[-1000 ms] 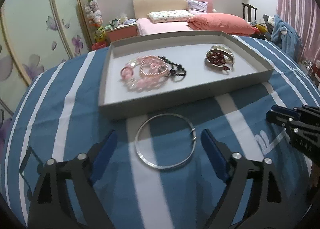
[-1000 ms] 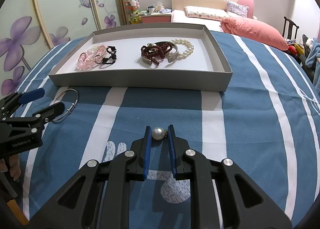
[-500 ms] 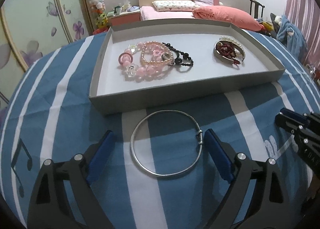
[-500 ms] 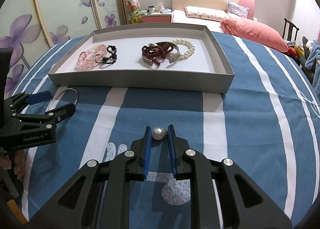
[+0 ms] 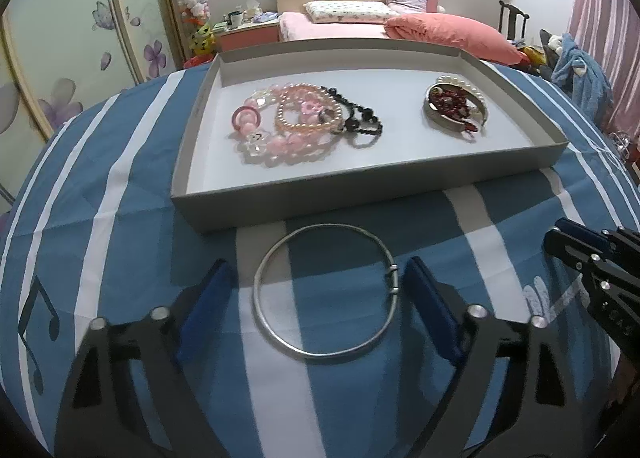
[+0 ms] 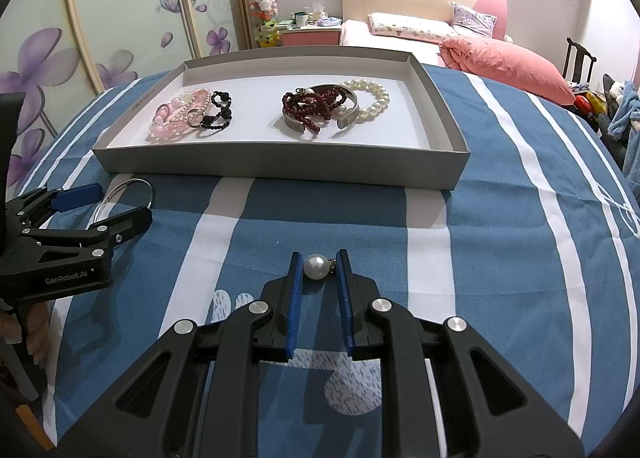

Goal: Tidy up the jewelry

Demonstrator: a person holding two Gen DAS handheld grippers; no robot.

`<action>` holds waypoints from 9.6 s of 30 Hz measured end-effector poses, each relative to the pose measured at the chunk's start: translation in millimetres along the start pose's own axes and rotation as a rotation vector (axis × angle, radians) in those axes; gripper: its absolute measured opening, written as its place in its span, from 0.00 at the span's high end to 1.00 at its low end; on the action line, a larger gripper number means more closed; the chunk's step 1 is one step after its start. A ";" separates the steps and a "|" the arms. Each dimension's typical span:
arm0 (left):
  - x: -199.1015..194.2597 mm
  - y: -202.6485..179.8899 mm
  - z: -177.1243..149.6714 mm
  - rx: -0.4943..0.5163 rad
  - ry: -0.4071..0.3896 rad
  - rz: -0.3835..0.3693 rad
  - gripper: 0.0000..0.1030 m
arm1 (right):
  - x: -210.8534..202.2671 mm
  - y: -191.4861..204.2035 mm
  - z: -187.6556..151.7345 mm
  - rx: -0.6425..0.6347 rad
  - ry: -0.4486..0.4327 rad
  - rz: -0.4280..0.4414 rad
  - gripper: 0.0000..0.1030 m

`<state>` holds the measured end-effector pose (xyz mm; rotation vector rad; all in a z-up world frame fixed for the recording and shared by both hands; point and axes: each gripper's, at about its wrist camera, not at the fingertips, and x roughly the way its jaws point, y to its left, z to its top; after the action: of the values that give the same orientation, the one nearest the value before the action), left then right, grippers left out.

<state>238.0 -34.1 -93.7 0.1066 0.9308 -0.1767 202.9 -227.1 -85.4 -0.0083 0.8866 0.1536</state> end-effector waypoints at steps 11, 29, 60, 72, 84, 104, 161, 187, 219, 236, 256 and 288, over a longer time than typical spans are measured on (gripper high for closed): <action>-13.8 -4.2 -15.5 0.005 -0.008 -0.004 0.32 | -2.9 0.1 -3.1 0.000 0.000 0.001 0.83; -19.7 -4.2 -23.3 -0.011 -0.012 -0.004 0.32 | -6.7 1.3 -10.4 0.024 -0.003 0.021 0.83; -118.8 -5.8 -30.1 -0.085 -0.406 0.009 0.32 | -81.4 25.7 -1.3 0.025 -0.381 0.039 0.84; -140.7 -17.6 -22.2 -0.064 -0.547 0.034 0.32 | -104.3 29.1 14.1 0.007 -0.561 -0.027 0.84; -140.9 -15.9 -0.9 -0.067 -0.611 0.063 0.32 | -106.4 29.0 30.1 0.005 -0.637 -0.050 0.84; -76.5 -8.9 59.7 -0.057 -0.565 0.075 0.32 | -46.3 14.1 81.3 0.022 -0.571 -0.042 0.84; -205.4 14.6 -77.5 -0.161 -0.645 0.106 0.04 | -158.6 43.9 -31.4 0.005 -0.616 -0.013 0.02; -207.7 8.9 -104.9 -0.143 -0.657 0.110 0.04 | -160.7 28.4 -73.5 0.076 -0.676 -0.032 0.02; -200.7 0.1 -104.2 -0.139 -0.634 0.108 0.04 | -160.6 27.2 -77.1 0.077 -0.662 -0.032 0.02; -197.1 0.0 -105.9 -0.140 -0.626 0.105 0.04 | -160.3 27.9 -77.5 0.077 -0.658 -0.032 0.02; -196.8 0.4 -105.5 -0.140 -0.624 0.106 0.04 | -160.8 28.4 -79.3 0.077 -0.654 -0.032 0.02; -191.6 -2.8 -115.2 -0.136 -0.621 0.110 0.04 | -158.2 29.5 -83.6 0.081 -0.646 -0.030 0.02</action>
<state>34.8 2.6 -7.9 -0.0246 0.3151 -0.0367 36.0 -224.4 -14.5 0.0989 0.2475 0.0826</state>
